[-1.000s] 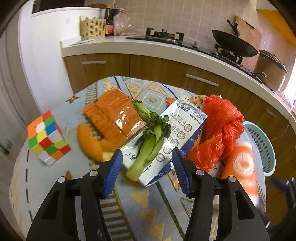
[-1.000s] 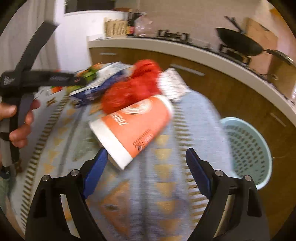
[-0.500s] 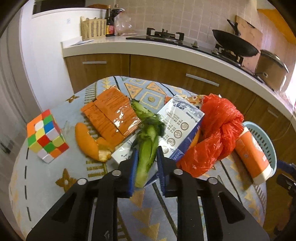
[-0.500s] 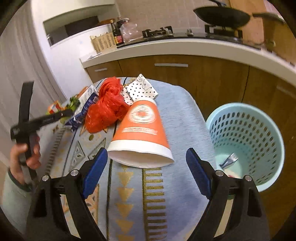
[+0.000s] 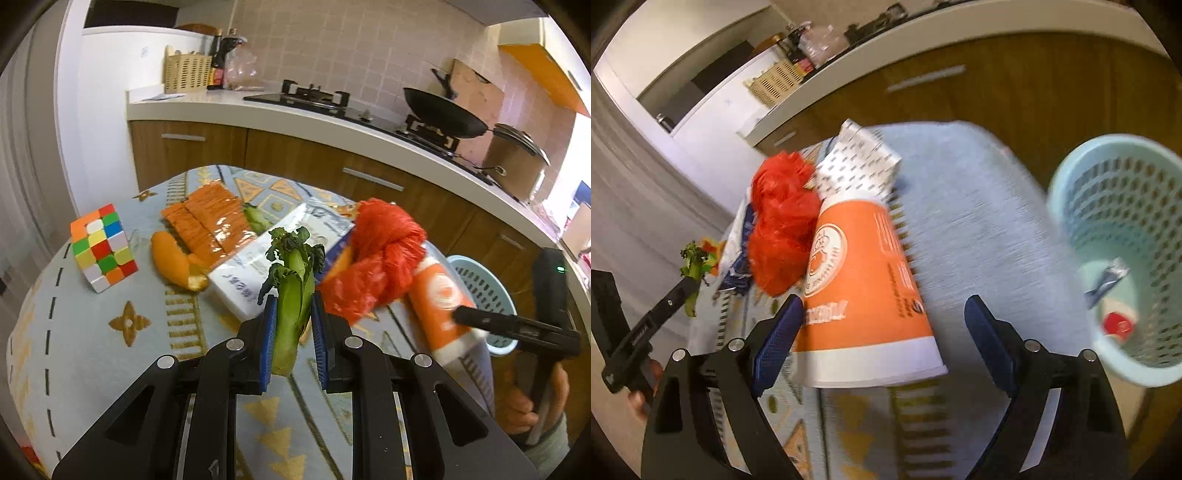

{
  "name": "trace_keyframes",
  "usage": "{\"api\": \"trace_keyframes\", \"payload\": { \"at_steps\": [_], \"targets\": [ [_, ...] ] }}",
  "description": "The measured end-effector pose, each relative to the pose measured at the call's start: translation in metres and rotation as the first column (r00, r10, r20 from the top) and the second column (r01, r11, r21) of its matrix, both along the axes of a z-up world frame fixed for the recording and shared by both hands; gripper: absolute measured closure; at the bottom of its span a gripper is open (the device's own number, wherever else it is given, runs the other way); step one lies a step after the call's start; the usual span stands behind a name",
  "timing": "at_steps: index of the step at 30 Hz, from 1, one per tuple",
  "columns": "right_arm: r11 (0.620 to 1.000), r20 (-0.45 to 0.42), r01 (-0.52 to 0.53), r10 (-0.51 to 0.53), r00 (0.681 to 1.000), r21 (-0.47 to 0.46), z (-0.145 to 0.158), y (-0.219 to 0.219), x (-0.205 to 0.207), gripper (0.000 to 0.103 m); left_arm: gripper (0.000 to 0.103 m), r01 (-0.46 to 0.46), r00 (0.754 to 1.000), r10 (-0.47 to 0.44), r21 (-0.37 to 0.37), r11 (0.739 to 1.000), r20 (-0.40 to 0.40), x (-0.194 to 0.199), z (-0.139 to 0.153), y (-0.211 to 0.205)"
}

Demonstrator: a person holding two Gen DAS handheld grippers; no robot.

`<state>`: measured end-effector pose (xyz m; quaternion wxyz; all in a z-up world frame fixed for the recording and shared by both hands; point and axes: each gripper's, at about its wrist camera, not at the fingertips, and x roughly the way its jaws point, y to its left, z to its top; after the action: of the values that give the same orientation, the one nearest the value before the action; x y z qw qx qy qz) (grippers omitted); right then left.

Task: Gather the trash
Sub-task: 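Grasp the green bok choy with the left tool while the right tool grasps the orange paper cup, then carry the bok choy and orange cup over the teal basket and open both tools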

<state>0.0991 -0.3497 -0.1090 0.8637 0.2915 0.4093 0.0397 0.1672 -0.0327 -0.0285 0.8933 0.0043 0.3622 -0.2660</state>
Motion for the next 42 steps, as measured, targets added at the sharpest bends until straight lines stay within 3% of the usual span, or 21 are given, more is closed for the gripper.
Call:
{"api": "trace_keyframes", "payload": {
  "at_steps": [1, 4, 5, 13, 23, 31, 42],
  "targets": [
    [1.0, 0.002, -0.007, 0.007, 1.0, -0.005, 0.0, 0.005, 0.002, 0.021, 0.086, 0.006, 1.0, -0.006, -0.003, 1.0, 0.001, -0.003, 0.0, -0.001],
    [0.999, 0.0, -0.034, 0.034, 0.999, -0.018, 0.003, 0.02, 0.009, 0.044, 0.086, 0.025, 1.0, -0.025, -0.006, 1.0, 0.0, -0.01, 0.0, -0.007],
    [0.999, -0.001, -0.035, 0.035, 0.999, -0.031, 0.003, 0.024, 0.01, 0.047, 0.086, 0.032, 0.999, -0.032, -0.009, 0.999, -0.003, -0.012, -0.001, -0.009],
    [0.973, 0.083, 0.064, -0.046, 0.995, -0.222, 0.038, 0.023, -0.016, 0.05, 0.086, 0.106, 0.994, -0.107, -0.056, 0.993, -0.02, -0.025, -0.001, -0.04],
    [0.889, 0.152, 0.262, -0.219, 0.964, -0.377, 0.078, -0.047, -0.06, 0.05, 0.087, 0.263, 0.965, -0.262, -0.076, 0.962, 0.019, -0.039, 0.026, -0.128],
    [0.823, 0.089, 0.36, -0.359, 0.929, -0.44, 0.063, -0.117, -0.092, 0.05, 0.087, 0.381, 0.925, -0.381, -0.038, 0.924, 0.006, -0.052, 0.021, -0.222],
    [0.822, -0.072, 0.387, -0.454, 0.888, -0.419, 0.005, -0.174, -0.113, 0.049, 0.086, 0.496, 0.863, -0.494, -0.009, 0.868, -0.109, -0.059, -0.027, -0.314]
  ]
}}
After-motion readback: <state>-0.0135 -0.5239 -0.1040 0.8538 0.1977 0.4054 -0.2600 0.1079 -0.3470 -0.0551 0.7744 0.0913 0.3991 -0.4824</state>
